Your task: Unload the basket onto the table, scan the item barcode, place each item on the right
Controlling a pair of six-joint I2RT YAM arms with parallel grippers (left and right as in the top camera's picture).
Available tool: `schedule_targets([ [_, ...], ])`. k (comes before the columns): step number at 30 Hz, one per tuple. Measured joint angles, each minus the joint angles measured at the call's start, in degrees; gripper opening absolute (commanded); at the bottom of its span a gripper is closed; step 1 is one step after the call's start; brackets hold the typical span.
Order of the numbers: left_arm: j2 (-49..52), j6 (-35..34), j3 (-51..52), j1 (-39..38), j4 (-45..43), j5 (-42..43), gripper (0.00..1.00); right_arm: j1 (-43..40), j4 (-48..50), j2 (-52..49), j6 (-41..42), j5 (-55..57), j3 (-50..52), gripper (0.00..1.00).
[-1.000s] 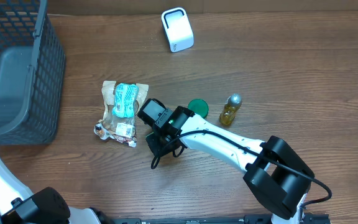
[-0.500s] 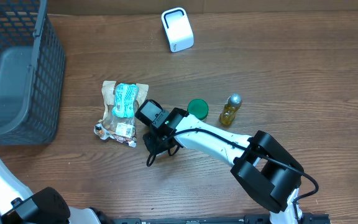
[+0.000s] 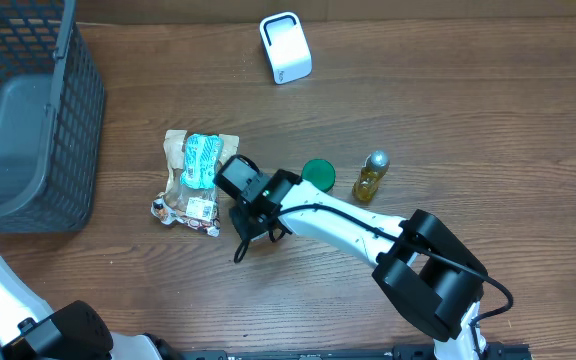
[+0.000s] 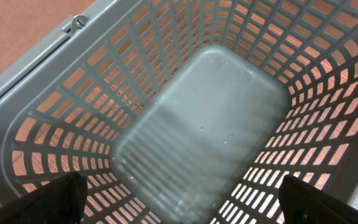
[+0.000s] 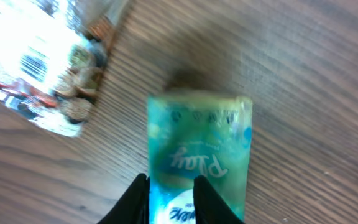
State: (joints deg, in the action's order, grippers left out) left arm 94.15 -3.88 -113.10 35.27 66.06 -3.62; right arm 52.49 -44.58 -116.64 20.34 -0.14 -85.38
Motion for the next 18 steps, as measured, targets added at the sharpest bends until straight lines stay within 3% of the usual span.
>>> schedule_targets([
  [9, 0.0, 0.0, 0.0, 0.0, 0.0, 0.0, 0.99, 0.81, -4.46, -0.13, -1.75, 0.98, -7.06, 0.38],
  [18, 0.0, 0.0, 0.0, 0.0, 0.0, 0.0, 0.99, 3.85, -6.38, -5.7, -2.16, 5.79, -7.08, 0.39],
])
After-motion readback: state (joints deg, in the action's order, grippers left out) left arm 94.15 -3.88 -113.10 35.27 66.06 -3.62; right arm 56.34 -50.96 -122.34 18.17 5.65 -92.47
